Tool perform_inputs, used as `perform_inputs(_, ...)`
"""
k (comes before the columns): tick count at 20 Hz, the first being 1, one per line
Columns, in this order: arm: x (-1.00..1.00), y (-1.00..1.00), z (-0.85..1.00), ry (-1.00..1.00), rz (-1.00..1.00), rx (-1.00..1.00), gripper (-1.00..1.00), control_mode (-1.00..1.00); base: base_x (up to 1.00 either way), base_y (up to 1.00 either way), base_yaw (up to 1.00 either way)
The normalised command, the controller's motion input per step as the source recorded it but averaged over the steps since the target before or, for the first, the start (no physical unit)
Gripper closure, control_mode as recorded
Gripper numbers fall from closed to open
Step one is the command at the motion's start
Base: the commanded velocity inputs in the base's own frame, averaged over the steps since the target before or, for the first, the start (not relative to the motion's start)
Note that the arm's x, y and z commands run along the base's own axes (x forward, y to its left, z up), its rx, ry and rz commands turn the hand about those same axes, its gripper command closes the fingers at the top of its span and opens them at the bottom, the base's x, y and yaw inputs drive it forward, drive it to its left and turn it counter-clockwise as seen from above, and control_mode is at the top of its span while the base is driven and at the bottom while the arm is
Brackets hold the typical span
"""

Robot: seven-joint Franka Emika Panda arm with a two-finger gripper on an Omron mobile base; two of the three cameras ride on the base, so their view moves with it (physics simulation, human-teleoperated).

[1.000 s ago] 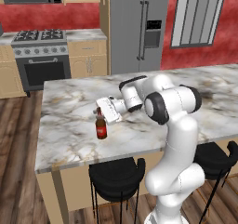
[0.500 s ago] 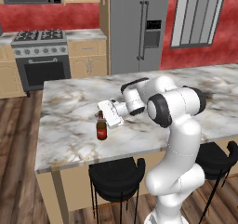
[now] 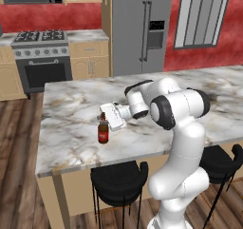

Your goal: Get the candle and the beer from the cabinet and move them to the dining counter.

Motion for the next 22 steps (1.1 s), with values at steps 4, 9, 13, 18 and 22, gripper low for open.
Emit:
perform_inputs(4,0.0,0.0,-0.03,0.06,0.0,0.02,1.0,-1.0,0.0,0.0,0.0)
perform_inputs(9,0.0,0.0,-0.04,0.0,0.0,0.0,1.0,-1.0,0.0,0.0,0.0)
perform_inputs(13,0.0,0.0,0.0,0.0,0.0,0.0,1.0,-1.0,0.0,0.0,0.0)
perform_inputs(18,0.0,0.0,0.0,0.0,0.0,0.0,-1.0,-1.0,0.0,0.0,0.0)
perform_inputs(22,0.0,0.0,0.0,0.0,0.0,0.0,-1.0,-1.0,0.0,0.0,0.0)
